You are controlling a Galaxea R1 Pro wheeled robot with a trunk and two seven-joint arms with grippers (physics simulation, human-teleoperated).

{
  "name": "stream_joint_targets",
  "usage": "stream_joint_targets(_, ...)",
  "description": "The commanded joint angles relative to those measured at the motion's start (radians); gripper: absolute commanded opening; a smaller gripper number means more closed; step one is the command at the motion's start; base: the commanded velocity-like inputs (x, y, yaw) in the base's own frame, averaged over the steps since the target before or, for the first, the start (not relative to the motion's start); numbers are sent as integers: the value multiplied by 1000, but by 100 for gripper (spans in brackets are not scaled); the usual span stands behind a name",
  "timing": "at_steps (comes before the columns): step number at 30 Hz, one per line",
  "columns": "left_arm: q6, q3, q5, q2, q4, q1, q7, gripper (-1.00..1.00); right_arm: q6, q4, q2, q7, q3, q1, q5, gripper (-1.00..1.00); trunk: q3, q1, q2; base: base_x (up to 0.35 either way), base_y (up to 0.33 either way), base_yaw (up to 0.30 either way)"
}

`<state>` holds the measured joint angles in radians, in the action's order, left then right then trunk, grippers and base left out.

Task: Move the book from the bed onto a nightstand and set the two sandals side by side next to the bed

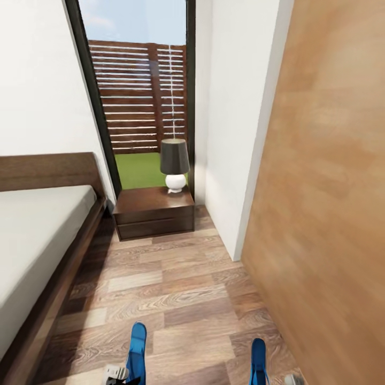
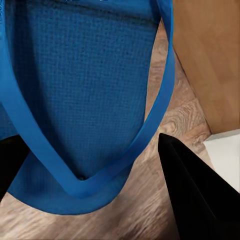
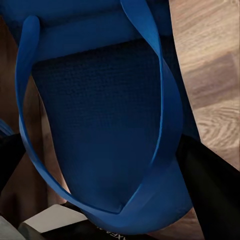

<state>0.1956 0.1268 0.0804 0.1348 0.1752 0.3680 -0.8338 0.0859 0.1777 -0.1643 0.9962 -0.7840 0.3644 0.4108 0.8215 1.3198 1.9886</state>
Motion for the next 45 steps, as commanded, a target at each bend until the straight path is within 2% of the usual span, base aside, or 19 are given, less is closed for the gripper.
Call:
stream_joint_targets(1, 4, 1, 4, 0, -1, 1, -1, -100, 9, 1, 0, 4, -9, 1, 4, -100, 1, 0, 0, 302, 0, 31)
stream_joint_targets(45, 4, 1, 4, 0, -2, 0, -1, -100, 9, 2, 0, 4, -9, 1, 5, -100, 1, 0, 0, 324, 0, 30)
